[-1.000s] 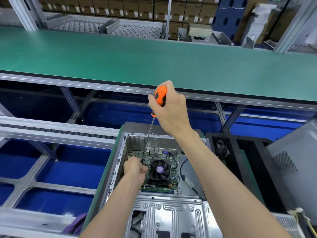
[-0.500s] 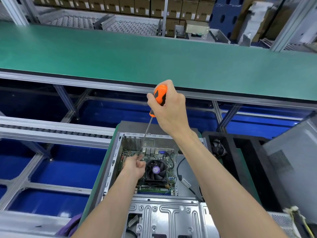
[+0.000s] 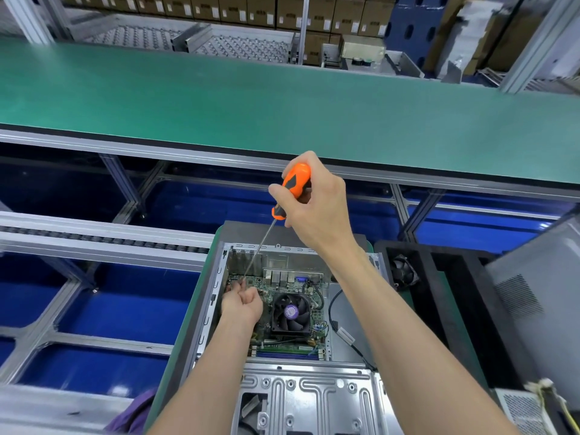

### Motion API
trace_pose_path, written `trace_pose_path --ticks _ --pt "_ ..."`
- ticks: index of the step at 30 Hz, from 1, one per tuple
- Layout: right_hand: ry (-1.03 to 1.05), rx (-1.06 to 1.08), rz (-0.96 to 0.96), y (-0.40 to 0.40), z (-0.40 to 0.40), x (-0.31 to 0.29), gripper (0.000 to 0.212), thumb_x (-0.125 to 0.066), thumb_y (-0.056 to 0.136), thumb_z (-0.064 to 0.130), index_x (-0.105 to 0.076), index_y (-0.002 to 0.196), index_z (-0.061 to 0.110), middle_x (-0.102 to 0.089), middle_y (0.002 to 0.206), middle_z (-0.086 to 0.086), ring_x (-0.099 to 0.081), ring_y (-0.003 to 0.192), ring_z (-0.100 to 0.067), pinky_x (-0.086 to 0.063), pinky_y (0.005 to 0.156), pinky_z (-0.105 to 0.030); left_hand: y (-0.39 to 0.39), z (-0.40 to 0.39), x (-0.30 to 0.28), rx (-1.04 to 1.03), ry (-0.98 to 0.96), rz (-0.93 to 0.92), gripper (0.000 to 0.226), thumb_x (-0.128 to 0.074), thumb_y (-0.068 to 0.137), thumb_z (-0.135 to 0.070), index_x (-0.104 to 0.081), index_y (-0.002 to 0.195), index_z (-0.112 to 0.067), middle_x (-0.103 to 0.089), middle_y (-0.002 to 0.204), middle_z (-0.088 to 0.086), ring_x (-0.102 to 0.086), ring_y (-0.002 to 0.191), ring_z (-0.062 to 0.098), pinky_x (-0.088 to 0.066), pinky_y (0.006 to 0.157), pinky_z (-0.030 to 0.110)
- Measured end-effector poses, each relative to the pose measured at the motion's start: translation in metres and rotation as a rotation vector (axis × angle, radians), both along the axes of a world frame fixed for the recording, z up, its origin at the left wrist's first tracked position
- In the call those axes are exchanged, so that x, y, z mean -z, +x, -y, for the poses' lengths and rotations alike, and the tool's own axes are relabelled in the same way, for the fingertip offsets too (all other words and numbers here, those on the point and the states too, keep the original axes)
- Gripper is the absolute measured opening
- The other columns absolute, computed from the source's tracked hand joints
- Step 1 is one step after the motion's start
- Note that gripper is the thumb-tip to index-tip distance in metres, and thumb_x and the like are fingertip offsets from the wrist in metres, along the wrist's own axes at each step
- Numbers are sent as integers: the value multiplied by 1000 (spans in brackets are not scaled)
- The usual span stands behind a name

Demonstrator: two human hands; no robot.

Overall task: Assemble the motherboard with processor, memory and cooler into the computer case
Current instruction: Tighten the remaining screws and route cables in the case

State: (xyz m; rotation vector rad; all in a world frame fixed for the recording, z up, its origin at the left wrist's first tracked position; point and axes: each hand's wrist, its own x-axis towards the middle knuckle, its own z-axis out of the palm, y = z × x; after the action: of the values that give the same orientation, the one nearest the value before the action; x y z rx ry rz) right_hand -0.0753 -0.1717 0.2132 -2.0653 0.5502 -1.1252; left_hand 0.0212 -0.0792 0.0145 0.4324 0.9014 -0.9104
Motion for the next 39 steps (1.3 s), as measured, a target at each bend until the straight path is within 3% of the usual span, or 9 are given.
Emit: trace_pose_path --ticks 5,12,17,19,24,28,31,34,39 --pt "-124 72 -61 2 3 6 26 -73 86 20 -47 90 18 -54 53 1 -64 51 -13 -52 54 -36 4 -4 -2 -180 -57 -93 23 -45 105 -12 -62 117 -19 -55 87 -3 -14 42 8 -19 33 18" --pt "-184 -46 -188 3 15 -2 37 -71 73 5 -43 93 20 -52 57 -4 -47 55 -19 -41 51 -19 5 -2 -2 -160 4 -45 18 -50 103 -12 -64 115 -15 -59 92 -3 -16 38 8 -21 33 17" --pt "-236 -37 -167 12 16 -4 37 -65 72 0 -43 96 16 -47 57 -2 -49 54 -20 -47 53 -38 3 0 0 -34 122 102 37 -43 107 -17 -51 141 -27 -63 122 13 -17 32 6 -23 32 15" --pt "-278 -38 -185 16 17 -4 37 -64 71 1 -43 97 16 -42 58 4 -47 54 -19 -47 51 -38 1 1 4 137 286 231 43 -34 107 -13 -40 149 -22 -59 129 22 -17 30 5 -21 32 13" --pt "-334 -84 -250 30 14 7 37 -65 72 1 -42 99 13 -38 60 9 -47 57 -25 -48 55 -38 -3 -2 6 1011 913 1017 27 -42 94 -3 -60 115 2 -55 71 9 -40 46 14 -34 41 23" --pt "-304 -112 -287 41 10 17 39 -65 72 1 -42 100 14 -41 64 11 -48 59 -22 -48 54 -38 2 -7 -4 1616 1189 1567 18 -48 93 -6 -61 105 -8 -56 80 4 -54 62 18 -44 55 27" --pt "-290 -124 -320 48 7 23 40 -66 73 1 -41 101 15 -43 66 12 -50 61 -21 -50 55 -40 1 -7 -3 1832 1232 1637 21 -44 95 -5 -60 109 -5 -64 93 8 -63 78 23 -49 64 30" --pt "-287 -123 -354 53 6 27 40 -65 74 3 -41 102 16 -46 68 11 -52 62 -23 -52 57 -43 2 -7 -1 1867 1201 1622 26 -43 96 -4 -60 115 -4 -67 109 13 -66 91 27 -53 70 32" --pt "-288 -134 -380 57 3 26 40 -65 74 2 -40 102 16 -48 70 7 -53 64 -27 -52 58 -45 4 -8 3 1843 1172 1588 31 -41 94 -2 -58 121 -5 -67 109 13 -66 93 28 -52 72 33"
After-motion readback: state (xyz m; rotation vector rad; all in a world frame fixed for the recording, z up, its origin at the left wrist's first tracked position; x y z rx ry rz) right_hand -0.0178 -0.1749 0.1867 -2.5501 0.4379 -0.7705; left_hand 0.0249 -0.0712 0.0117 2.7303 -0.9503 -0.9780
